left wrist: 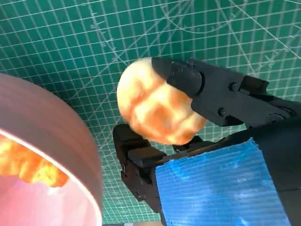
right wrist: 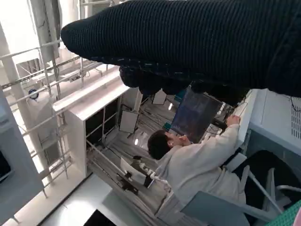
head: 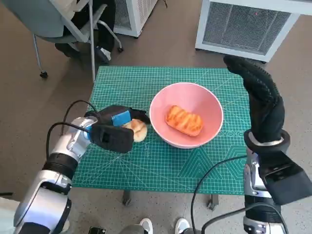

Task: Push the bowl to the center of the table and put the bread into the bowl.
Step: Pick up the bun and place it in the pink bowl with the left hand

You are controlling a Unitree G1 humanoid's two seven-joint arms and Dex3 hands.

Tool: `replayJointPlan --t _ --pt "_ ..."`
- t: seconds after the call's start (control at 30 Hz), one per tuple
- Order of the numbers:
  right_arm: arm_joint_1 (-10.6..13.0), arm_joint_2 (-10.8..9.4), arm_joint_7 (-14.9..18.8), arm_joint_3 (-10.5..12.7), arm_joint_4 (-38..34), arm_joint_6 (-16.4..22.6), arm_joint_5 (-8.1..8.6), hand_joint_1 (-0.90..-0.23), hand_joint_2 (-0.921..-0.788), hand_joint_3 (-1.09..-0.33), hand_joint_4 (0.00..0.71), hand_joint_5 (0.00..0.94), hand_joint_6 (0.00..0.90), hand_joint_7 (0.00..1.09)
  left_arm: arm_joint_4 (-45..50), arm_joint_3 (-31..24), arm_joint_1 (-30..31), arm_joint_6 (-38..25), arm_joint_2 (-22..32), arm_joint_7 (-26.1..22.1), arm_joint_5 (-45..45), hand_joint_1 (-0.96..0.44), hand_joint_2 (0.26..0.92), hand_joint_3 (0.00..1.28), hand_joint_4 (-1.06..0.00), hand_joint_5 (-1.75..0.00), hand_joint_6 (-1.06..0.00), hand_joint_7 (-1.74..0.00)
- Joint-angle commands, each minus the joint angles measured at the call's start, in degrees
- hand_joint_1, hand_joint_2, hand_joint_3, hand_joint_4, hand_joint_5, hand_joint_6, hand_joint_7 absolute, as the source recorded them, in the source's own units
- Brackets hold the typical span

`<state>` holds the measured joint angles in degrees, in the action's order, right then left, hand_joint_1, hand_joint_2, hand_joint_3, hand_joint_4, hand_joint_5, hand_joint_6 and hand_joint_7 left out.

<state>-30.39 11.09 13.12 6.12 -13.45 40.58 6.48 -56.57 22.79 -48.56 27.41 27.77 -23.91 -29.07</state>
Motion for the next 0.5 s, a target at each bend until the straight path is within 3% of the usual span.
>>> replayJointPlan --t 0.03,0.3,0.5 --pt "1.5 0.2 -0.5 0.2 -0.1 -0.9 -0.53 -0.569 -0.921 -0.749 0.285 0.001 -0.001 0.67 1.7 -2.1 -2.4 0.8 2.4 -1.1 1.8 0.00 0.920 0.15 -0.56 -1.30 -0.57 -1.24" --pt "1.3 0.0 -1.0 0.1 -0.2 -0.9 -0.96 -0.570 -0.921 -0.749 0.285 0.000 -0.001 0.67 12.2 -7.7 -4.0 -2.5 4.8 -3.9 6.4 0.00 0.920 0.14 -0.55 -1.29 -0.61 -1.22" --pt "1.0 0.0 -0.9 0.0 -0.5 -0.9 -0.56 -0.572 -0.921 -0.749 0.284 0.000 -0.001 0.67 22.9 -11.7 -3.8 -6.0 5.3 -3.2 8.9 0.01 0.920 0.12 -0.53 -1.30 -0.67 -1.16"
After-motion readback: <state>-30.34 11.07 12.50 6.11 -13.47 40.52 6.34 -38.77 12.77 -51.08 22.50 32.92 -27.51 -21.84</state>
